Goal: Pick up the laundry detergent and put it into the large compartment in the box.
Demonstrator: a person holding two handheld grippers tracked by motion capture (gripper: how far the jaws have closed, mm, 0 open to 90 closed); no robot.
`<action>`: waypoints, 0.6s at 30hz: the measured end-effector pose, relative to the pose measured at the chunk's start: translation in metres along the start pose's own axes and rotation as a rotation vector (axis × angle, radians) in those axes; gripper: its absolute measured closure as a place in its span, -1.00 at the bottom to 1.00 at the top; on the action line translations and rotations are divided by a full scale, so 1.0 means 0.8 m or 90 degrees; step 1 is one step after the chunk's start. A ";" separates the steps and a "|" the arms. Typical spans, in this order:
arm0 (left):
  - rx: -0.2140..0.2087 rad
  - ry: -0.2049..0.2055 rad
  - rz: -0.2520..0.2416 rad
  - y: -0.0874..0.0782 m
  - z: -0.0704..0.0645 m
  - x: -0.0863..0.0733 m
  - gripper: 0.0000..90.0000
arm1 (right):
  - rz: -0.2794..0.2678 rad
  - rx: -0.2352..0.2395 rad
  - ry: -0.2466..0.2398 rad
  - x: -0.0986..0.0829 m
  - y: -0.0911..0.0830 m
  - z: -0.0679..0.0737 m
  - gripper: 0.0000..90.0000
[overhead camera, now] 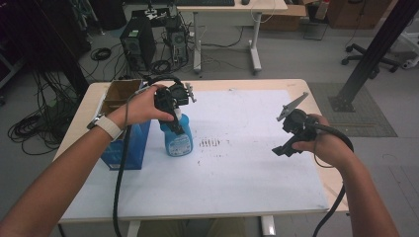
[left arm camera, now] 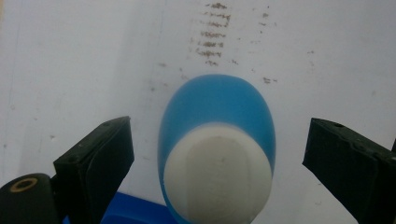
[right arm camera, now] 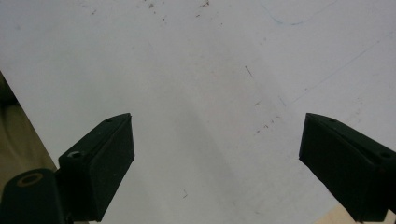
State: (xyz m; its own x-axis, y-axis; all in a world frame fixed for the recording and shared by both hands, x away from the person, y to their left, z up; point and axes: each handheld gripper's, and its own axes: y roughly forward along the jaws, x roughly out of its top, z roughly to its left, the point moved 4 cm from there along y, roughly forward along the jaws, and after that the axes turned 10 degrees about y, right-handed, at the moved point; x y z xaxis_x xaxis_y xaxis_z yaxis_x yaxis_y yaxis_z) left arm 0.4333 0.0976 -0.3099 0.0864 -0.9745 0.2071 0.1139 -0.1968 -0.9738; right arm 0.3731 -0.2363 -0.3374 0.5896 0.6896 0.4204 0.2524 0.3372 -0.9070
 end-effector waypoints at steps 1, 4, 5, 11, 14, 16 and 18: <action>0.001 -0.001 0.000 0.000 0.000 0.000 -0.81 | 0.001 0.000 0.000 0.000 0.000 0.000 -0.77; 0.002 0.000 0.001 0.002 0.000 -0.001 -0.80 | 0.001 0.000 0.000 0.000 0.000 0.000 -0.77; 0.004 0.001 0.003 0.003 0.000 -0.001 -0.80 | 0.002 -0.001 0.001 0.000 0.000 0.000 -0.77; 0.005 0.002 0.009 0.006 0.000 -0.001 -0.80 | 0.001 0.000 0.001 0.001 0.000 0.001 -0.77; 0.006 0.001 0.007 0.007 0.001 0.000 -0.79 | 0.000 0.000 0.000 0.001 0.000 0.001 -0.77; 0.007 0.002 0.009 0.008 0.001 0.000 -0.79 | 0.001 0.000 0.000 0.001 0.000 0.001 -0.77; 0.006 0.000 0.011 0.009 0.001 0.000 -0.78 | 0.001 0.000 0.000 0.001 0.000 0.001 -0.77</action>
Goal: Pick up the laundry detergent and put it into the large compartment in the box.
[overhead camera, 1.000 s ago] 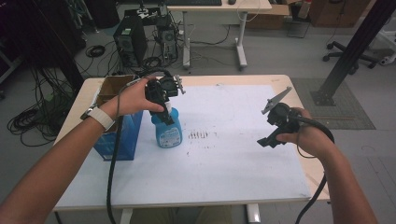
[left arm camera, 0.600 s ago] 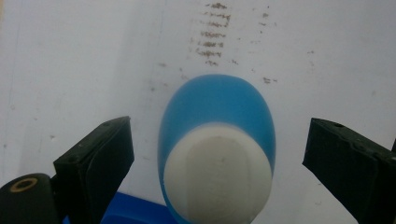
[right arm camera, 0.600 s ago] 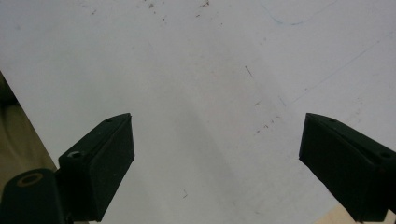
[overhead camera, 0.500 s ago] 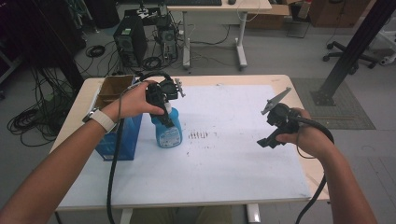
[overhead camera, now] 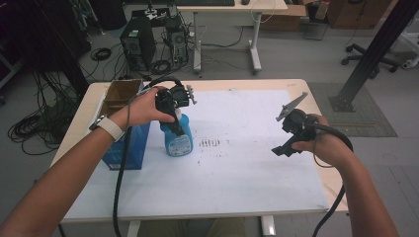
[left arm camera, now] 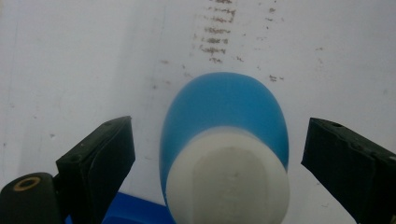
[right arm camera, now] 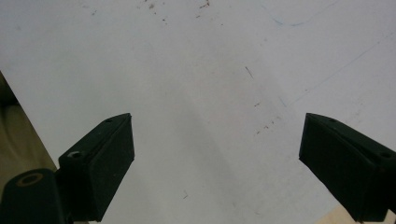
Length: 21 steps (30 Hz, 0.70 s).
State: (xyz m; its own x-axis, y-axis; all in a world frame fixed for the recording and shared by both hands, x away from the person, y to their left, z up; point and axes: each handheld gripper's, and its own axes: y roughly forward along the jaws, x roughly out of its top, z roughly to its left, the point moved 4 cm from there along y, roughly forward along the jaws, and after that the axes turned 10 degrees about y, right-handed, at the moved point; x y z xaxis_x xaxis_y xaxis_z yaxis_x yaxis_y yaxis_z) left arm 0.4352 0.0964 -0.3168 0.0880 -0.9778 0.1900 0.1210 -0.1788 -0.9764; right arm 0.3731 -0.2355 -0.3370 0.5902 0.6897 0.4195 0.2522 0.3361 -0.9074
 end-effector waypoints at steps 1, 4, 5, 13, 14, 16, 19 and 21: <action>0.000 0.001 0.002 0.001 0.001 0.000 -0.77 | -0.001 0.000 0.000 0.000 0.000 0.000 -0.77; 0.000 -0.002 -0.001 0.001 0.001 0.000 -0.75 | -0.002 0.000 0.000 -0.001 -0.001 0.000 -0.77; -0.001 0.001 0.000 0.001 0.001 0.000 -0.74 | -0.002 0.000 -0.001 -0.001 -0.001 0.000 -0.77; -0.004 0.000 0.000 0.002 0.002 0.000 -0.66 | -0.002 -0.001 0.002 -0.003 -0.001 -0.001 -0.77; -0.004 0.000 0.001 0.002 0.002 0.000 -0.64 | -0.002 -0.001 0.002 -0.004 -0.001 -0.001 -0.77; -0.004 0.002 0.003 0.002 0.002 -0.001 -0.63 | -0.003 0.000 0.004 -0.004 -0.001 -0.001 -0.77; -0.004 0.000 0.001 0.003 0.002 -0.001 -0.60 | -0.003 -0.001 0.004 -0.004 -0.001 -0.001 -0.77; -0.004 0.001 0.003 0.003 0.001 -0.001 -0.59 | -0.003 -0.001 0.004 -0.004 -0.001 -0.001 -0.77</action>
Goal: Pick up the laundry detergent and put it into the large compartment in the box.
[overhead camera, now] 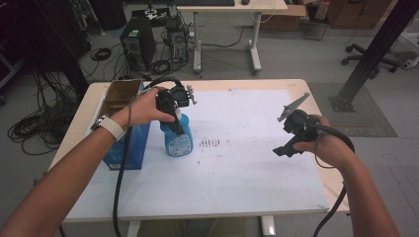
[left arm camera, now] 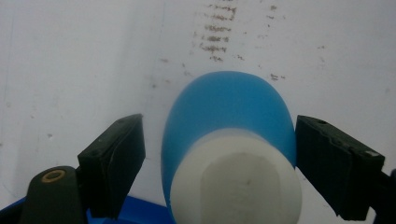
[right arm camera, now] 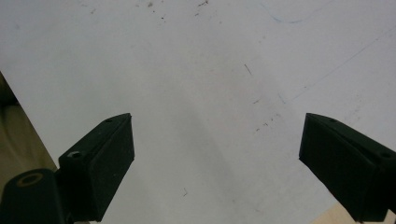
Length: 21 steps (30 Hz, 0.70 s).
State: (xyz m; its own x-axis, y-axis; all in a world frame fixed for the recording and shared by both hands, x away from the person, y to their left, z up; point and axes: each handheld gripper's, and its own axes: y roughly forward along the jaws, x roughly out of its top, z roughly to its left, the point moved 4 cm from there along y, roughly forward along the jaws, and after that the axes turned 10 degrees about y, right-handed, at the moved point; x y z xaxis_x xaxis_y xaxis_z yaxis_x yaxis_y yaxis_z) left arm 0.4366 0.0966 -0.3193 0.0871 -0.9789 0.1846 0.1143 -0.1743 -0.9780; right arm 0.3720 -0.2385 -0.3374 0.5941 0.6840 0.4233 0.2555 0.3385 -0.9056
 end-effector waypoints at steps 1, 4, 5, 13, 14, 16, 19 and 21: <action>-0.001 0.001 0.000 0.000 0.000 0.000 -0.58 | 0.000 0.000 0.000 0.000 0.000 0.000 -0.77; -0.002 0.003 0.001 0.001 0.000 0.000 -0.51 | -0.001 0.000 -0.001 0.000 0.000 0.000 -0.77; -0.004 0.006 0.002 0.001 0.000 0.000 -0.49 | 0.000 0.000 -0.001 0.000 0.000 0.000 -0.77; -0.013 0.002 -0.003 0.005 -0.001 -0.004 -0.29 | 0.000 -0.003 0.002 -0.001 -0.002 -0.001 -0.77; -0.012 0.004 -0.003 0.005 0.000 -0.004 -0.23 | 0.000 -0.003 0.002 -0.001 -0.002 -0.001 -0.77; -0.013 -0.001 -0.006 0.005 0.000 -0.005 -0.18 | 0.001 -0.003 0.000 -0.001 -0.002 -0.001 -0.77; -0.012 0.000 -0.001 0.005 0.000 -0.004 -0.18 | 0.002 -0.002 0.000 -0.001 -0.001 0.000 -0.77; -0.011 -0.001 -0.002 0.005 0.000 -0.004 -0.18 | 0.001 -0.001 -0.001 -0.001 0.000 0.000 -0.77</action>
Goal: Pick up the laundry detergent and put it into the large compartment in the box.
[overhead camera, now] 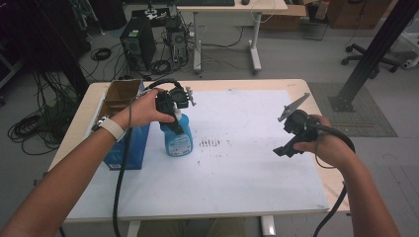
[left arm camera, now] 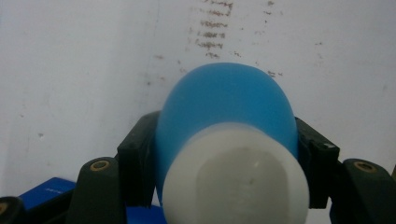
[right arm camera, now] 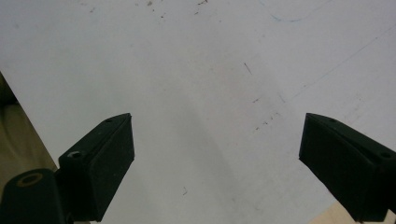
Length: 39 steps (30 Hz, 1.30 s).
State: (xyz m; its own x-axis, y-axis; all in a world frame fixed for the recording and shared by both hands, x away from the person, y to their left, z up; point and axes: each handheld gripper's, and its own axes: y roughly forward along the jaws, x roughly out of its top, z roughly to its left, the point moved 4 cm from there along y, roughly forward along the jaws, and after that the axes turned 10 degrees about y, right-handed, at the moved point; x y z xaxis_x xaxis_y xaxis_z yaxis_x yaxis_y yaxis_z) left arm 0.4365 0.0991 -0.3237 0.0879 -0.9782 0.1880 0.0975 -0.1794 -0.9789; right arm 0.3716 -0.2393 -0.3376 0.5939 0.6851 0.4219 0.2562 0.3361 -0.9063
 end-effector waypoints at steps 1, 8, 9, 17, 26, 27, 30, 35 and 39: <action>0.000 -0.001 0.002 0.000 0.000 0.000 -0.18 | 0.000 0.000 0.000 0.000 0.000 0.000 -0.77; 0.002 -0.002 0.007 -0.001 0.000 0.001 -0.18 | -0.001 -0.002 0.001 -0.001 -0.001 0.000 -0.77; 0.002 -0.002 0.007 -0.001 0.000 0.001 -0.17 | -0.001 -0.001 0.001 -0.001 -0.001 0.000 -0.77; 0.005 -0.006 0.009 -0.001 -0.002 0.001 -0.17 | -0.001 -0.003 0.002 -0.002 -0.003 0.000 -0.77; 0.004 -0.013 0.006 -0.011 -0.004 0.000 -0.17 | -0.002 -0.005 0.000 -0.002 -0.006 0.002 -0.77; 0.004 -0.011 0.006 -0.013 -0.004 0.000 -0.17 | -0.003 -0.005 -0.001 -0.001 -0.006 0.002 -0.77; 0.007 -0.015 0.002 -0.015 -0.007 -0.001 -0.17 | -0.004 -0.005 -0.004 0.000 -0.006 0.004 -0.77; 0.013 -0.017 0.001 -0.020 -0.007 -0.001 -0.17 | -0.005 -0.005 -0.005 0.001 -0.007 0.006 -0.77; 0.017 -0.026 -0.005 -0.025 -0.008 -0.002 -0.17 | -0.008 -0.006 -0.006 0.001 -0.009 0.007 -0.77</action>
State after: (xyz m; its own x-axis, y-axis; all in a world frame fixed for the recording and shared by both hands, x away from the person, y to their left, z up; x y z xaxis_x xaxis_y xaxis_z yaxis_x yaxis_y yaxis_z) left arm 0.4281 0.1032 -0.3047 0.1280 -0.9715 0.1996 0.1246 -0.1840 -0.9750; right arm 0.3662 -0.2378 -0.3306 0.5834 0.6872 0.4329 0.2704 0.3382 -0.9014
